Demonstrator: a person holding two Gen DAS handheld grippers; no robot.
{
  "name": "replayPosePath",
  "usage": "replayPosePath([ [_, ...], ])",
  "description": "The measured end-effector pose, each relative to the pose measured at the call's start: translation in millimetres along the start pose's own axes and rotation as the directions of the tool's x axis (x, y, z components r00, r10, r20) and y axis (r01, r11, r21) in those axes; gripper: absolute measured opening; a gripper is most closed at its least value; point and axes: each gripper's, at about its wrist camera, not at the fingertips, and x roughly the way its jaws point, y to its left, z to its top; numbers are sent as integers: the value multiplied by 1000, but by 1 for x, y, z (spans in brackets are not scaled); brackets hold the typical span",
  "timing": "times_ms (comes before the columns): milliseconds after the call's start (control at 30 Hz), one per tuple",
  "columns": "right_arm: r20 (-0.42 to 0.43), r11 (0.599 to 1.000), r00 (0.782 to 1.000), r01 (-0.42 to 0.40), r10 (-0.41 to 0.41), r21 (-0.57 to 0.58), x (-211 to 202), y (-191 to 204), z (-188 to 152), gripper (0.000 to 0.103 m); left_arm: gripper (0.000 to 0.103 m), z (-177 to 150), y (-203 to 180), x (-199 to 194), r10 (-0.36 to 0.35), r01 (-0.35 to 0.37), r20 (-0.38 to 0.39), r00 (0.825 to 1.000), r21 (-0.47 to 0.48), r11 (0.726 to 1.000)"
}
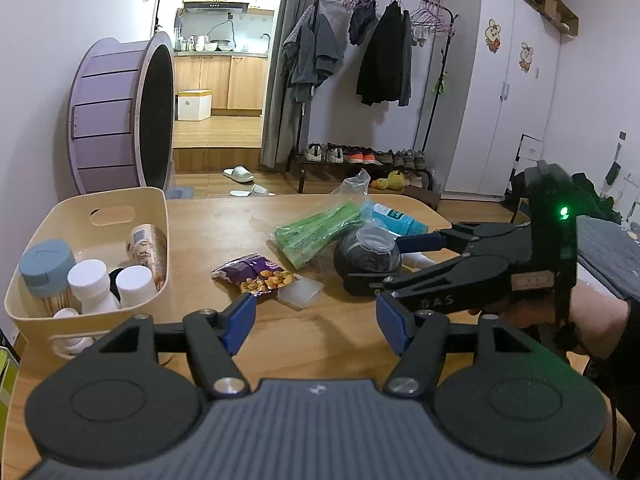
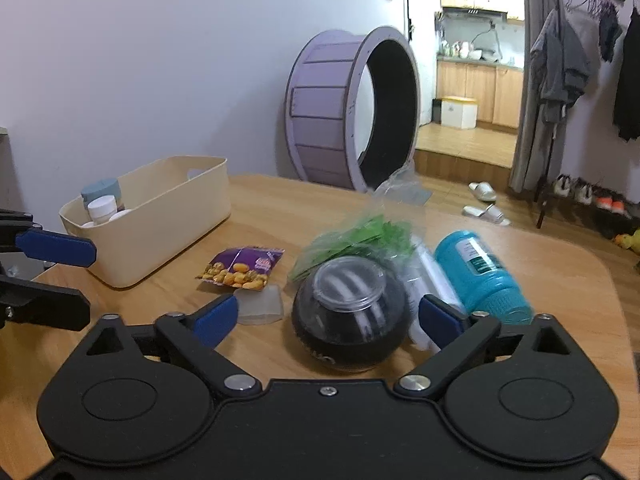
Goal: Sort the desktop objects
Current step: 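Move the open right gripper to the black wrist ball, then close the right gripper on the wrist ball and lift it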
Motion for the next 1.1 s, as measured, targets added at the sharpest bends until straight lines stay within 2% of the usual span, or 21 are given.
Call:
replayPosePath([
  [200, -26, 999, 999, 36, -36, -13, 12, 1, -5, 91, 66, 0, -1, -1, -1, 1, 5, 1000, -4, 1000],
  [233, -32, 999, 999, 40, -41, -14, 14, 1, -5, 87, 66, 0, -1, -1, 0, 0, 4, 1000, -4, 1000],
  [300, -30, 998, 997, 67, -67, 2, 15, -2, -4, 72, 66, -1, -1, -1, 3, -3, 4, 1000, -3, 1000],
  [333, -31, 998, 998, 60, -59, 19, 14, -6, -4, 70, 66, -1, 0, -1, 3, -3, 3, 1000, -3, 1000],
  [433, -49, 998, 998, 52, -51, 35, 9, -7, -3, 70, 66, -2, 1, -2, 3, -3, 5, 1000, -4, 1000],
  [633, -88, 999, 996, 29, -31, -17, -9, 7, -4, 70, 66, -1, 2, -6, 4, -4, 14, 1000, -6, 1000],
  [900, -60, 994, 998, 13, -20, -110, -33, 29, -10, 70, 66, -1, 2, -8, 2, -2, 18, 1000, -6, 1000],
  [1000, -39, 996, 999, -5, 2, -91, -35, 29, -5, 68, 66, 0, 2, -9, 1, -1, 20, 1000, -8, 1000],
  [1067, 37, 997, 999, -29, 31, -76, -43, 28, -1, 59, 66, 0, 3, -8, 3, -3, 20, 1000, -11, 1000],
  [1100, 56, 996, 997, -41, 45, -82, -45, 30, 3, 59, 66, 0, 3, -8, 4, -4, 19, 1000, -12, 1000],
])
